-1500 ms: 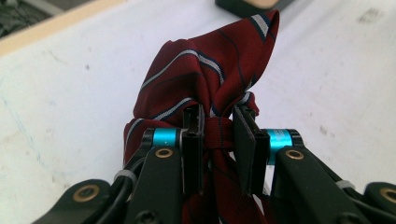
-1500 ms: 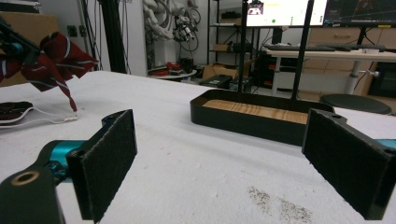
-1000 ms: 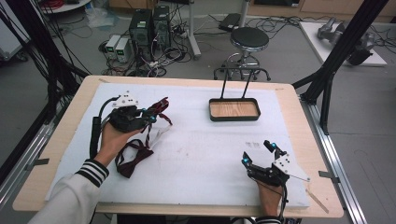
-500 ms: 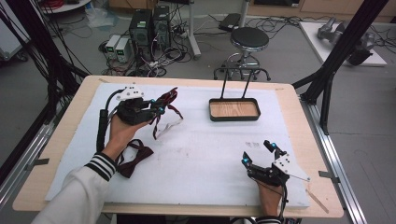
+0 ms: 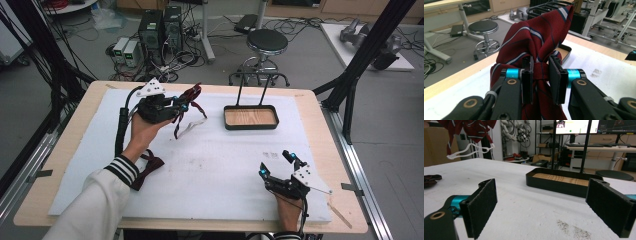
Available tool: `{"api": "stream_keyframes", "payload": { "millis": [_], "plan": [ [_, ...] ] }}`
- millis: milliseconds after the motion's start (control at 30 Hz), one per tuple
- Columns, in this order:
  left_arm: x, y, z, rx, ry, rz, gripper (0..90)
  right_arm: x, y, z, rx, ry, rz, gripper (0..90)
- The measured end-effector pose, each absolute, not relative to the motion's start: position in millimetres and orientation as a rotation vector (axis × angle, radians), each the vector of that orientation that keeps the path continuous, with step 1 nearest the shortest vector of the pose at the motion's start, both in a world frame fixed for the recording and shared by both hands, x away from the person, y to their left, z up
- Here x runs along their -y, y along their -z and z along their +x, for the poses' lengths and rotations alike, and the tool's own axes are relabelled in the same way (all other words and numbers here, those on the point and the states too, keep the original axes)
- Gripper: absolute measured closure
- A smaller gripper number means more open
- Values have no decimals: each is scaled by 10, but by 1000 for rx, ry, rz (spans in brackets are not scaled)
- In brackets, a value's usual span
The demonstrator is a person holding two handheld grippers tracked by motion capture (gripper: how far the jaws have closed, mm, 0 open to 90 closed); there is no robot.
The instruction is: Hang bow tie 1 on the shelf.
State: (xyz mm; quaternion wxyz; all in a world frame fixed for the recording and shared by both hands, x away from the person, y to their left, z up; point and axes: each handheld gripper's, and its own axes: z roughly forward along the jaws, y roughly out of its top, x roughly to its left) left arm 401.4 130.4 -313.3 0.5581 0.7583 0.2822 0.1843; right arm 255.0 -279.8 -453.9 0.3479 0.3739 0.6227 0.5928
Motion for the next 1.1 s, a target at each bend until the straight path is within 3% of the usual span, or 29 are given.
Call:
{"api": "stream_keyframes", "payload": {
  "millis": [1100],
  "plan": [
    [-758,3004,4493,-656,-388,1691,745,2804,4540,2544,-1608,-1546,980,94]
  ]
}}
